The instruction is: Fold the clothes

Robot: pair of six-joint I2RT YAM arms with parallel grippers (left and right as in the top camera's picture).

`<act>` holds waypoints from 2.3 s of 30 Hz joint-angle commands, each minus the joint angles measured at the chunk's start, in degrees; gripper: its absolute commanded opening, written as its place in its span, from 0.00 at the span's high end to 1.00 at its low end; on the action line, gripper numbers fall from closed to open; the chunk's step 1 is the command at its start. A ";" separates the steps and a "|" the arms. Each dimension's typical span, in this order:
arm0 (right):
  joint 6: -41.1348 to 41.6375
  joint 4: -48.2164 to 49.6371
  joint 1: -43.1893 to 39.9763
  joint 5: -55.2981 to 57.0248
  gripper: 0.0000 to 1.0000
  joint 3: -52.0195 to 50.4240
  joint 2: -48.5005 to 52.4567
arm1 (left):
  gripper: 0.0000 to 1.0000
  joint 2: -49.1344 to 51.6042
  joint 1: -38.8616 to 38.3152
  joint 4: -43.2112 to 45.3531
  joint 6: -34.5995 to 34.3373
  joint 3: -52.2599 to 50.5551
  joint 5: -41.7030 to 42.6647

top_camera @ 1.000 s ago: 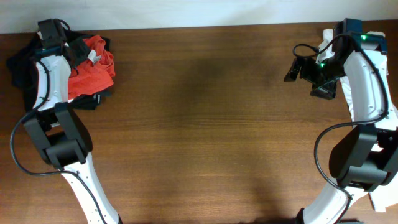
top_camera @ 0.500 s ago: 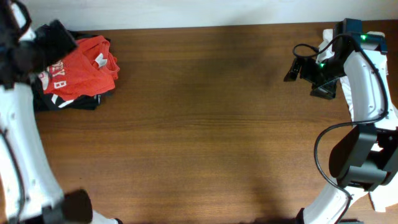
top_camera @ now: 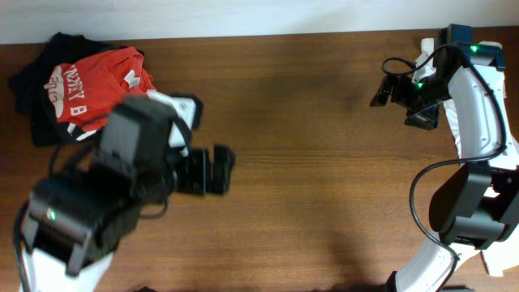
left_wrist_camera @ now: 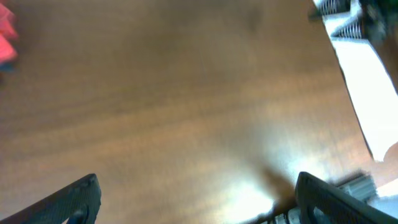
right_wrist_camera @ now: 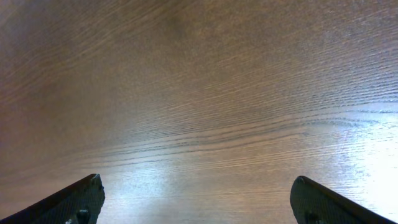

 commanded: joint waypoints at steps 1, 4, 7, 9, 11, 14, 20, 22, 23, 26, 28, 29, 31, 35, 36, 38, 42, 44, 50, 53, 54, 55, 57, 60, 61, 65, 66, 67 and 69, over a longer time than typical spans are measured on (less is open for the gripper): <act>-0.13 0.00 -0.07 0.28 0.01 0.33 -0.61 | 0.01 -4.42 -7.10 0.09 -2.23 -10.25 -2.27; -0.13 0.00 -0.07 0.31 0.01 0.33 -0.61 | 0.01 -3.93 -8.81 -3.56 -2.21 -14.91 -2.27; -0.13 0.00 -0.07 0.28 0.01 0.33 -0.61 | 0.01 -3.61 -8.81 -10.51 -2.21 -15.15 -2.29; -0.13 0.00 -0.07 0.31 0.01 0.33 -0.61 | 0.01 -3.61 -8.81 -12.02 -2.10 -15.15 -3.23; -0.13 0.00 -0.07 0.31 0.01 0.33 -0.61 | 0.01 -3.61 -8.79 -10.91 -1.29 -15.17 -5.38; -0.13 0.00 -0.07 0.28 0.01 0.33 -0.61 | 0.01 -4.28 -8.63 1.42 10.19 -18.01 -5.40; -0.13 0.00 -0.07 0.28 0.01 0.33 -0.61 | 0.01 -15.37 3.72 30.27 27.93 -42.38 5.46; -0.13 0.00 -0.07 0.28 0.01 0.33 -0.61 | 0.01 -22.10 9.57 41.90 27.93 -52.39 5.90; -0.13 0.00 -0.07 0.31 0.01 0.33 -0.61 | 0.01 -25.79 11.78 46.73 27.93 -56.33 5.90; -0.13 0.00 -0.07 0.31 0.01 0.33 -0.61 | 0.01 -38.60 18.97 58.82 27.93 -67.21 5.88; -0.13 0.00 -0.07 0.31 0.02 0.33 -0.61 | 0.01 -50.36 23.52 68.54 27.93 -77.07 5.88; -0.13 0.00 -0.07 0.28 0.01 0.33 -0.61 | 0.01 -53.35 24.26 71.56 27.93 -79.58 5.88; -0.13 0.00 -0.07 0.31 0.02 0.33 -0.61 | 0.01 -59.87 26.10 77.57 27.91 -84.52 5.86; -0.13 0.00 -0.07 0.31 0.01 0.33 -0.61 | 0.01 -68.35 28.65 87.95 27.91 -94.64 5.18; -0.13 0.00 -0.07 0.31 0.01 0.33 -0.61 | 0.01 -69.57 28.65 89.79 27.91 -96.65 4.79; -0.13 0.00 -0.07 0.31 0.02 0.33 -0.61 | 0.01 -71.52 28.65 91.91 27.91 -99.54 4.61; -0.13 0.00 -0.07 0.31 0.01 0.33 -0.61 | 0.01 -71.47 29.24 89.48 25.92 -101.61 1.46; -0.13 0.00 -0.07 0.31 0.01 0.33 -0.61 | 0.01 -71.47 29.24 85.31 25.07 -101.61 0.07; -0.13 0.00 -0.07 0.28 0.01 0.33 -0.61 | 0.01 -71.47 29.16 76.72 25.07 -101.59 0.68; -0.13 0.00 -0.07 0.31 0.01 0.33 -0.61 | 0.01 -71.45 29.24 76.72 25.09 -101.57 0.68; -0.13 0.00 -0.07 0.28 0.01 0.33 -0.61 | 0.01 -71.45 29.24 76.72 25.09 -101.57 0.68; -0.13 0.00 -0.07 0.28 0.01 0.33 -0.61 | 0.01 -71.45 29.24 76.72 25.09 -101.57 0.68; -0.13 0.00 -0.07 0.31 0.01 0.33 -0.61 | 0.01 -71.45 29.22 76.72 25.09 -101.57 0.68; -0.13 0.00 -0.07 0.31 0.01 0.33 -0.61 | 0.01 -71.41 29.24 76.72 25.09 -101.57 0.68; -0.13 0.00 -0.07 0.28 0.01 0.33 -0.61 | 0.01 -71.41 29.22 76.72 25.09 -101.57 0.68; -0.13 0.00 -0.07 0.31 0.01 0.33 -0.48 | 0.01 -71.41 29.22 76.72 25.09 -101.57 0.68; -0.13 0.00 -0.13 0.31 0.01 0.33 -0.44 | 0.01 -71.41 29.22 76.72 25.09 -101.57 0.68; -0.13 0.02 -0.17 0.31 0.01 0.33 -0.87 | 0.01 -71.41 29.24 76.72 25.09 -101.57 0.68; -0.13 0.00 0.48 0.28 0.01 0.33 -2.82 | 0.01 -71.41 29.22 76.72 25.09 -101.57 0.68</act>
